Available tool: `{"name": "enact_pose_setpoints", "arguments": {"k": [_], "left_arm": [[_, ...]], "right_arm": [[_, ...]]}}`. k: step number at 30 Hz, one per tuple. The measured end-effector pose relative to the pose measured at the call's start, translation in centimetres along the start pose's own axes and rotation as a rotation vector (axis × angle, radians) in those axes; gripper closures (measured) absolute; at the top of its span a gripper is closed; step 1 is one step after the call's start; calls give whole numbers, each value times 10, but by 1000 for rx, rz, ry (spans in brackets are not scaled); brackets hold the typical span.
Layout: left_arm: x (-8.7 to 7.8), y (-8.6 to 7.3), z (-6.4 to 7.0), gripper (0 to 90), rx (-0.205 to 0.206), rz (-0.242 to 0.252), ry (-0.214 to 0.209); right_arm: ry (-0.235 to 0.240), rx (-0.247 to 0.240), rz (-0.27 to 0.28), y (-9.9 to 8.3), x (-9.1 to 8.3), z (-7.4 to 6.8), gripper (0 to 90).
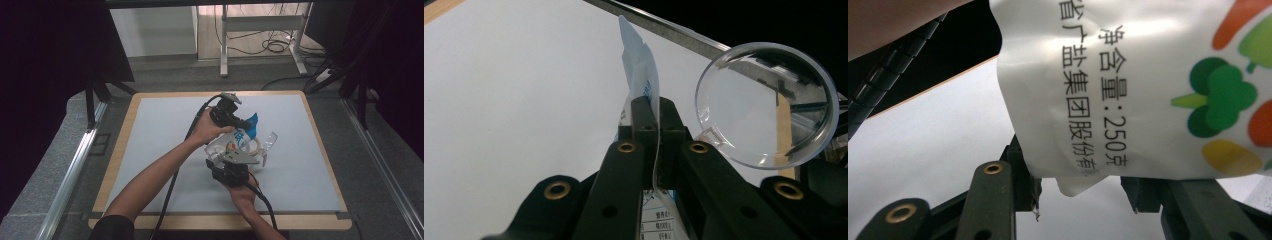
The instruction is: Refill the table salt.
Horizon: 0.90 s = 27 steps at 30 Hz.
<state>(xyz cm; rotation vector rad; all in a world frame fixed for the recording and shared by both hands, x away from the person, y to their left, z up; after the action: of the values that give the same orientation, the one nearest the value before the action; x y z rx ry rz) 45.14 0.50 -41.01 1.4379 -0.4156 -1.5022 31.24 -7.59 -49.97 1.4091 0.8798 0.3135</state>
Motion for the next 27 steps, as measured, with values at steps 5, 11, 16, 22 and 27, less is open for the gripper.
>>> {"name": "enact_pose_setpoints", "arguments": {"k": [5,11,16,22,27], "left_arm": [[1,0,0,900,1,1,-3],[1,1,0,900,4,1,-3],[1,1,0,900,5,1,-1],[0,2,1,900,7,-2,1],[0,2,1,900,10,-3,2]], "right_arm": [[-4,-4,2,0,0,0,570],[-5,-6,5,0,0,0,571],[-6,-7,6,0,0,0,572],[-7,-9,11,1,0,0,572],[-5,-9,12,1,-1,0,572]]}}
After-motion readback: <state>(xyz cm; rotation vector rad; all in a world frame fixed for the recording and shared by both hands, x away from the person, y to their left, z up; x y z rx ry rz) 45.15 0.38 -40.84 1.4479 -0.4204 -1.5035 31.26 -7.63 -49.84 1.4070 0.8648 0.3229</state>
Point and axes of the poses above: each handheld gripper's, and its own axes: x roughly forward along the jaws, y roughly out of its top, z roughly to its right, the point moved 1 cm from there along x, roughly forward along the jaws, and after that the axes turned 3 degrees about z, right-handed, at the moved point
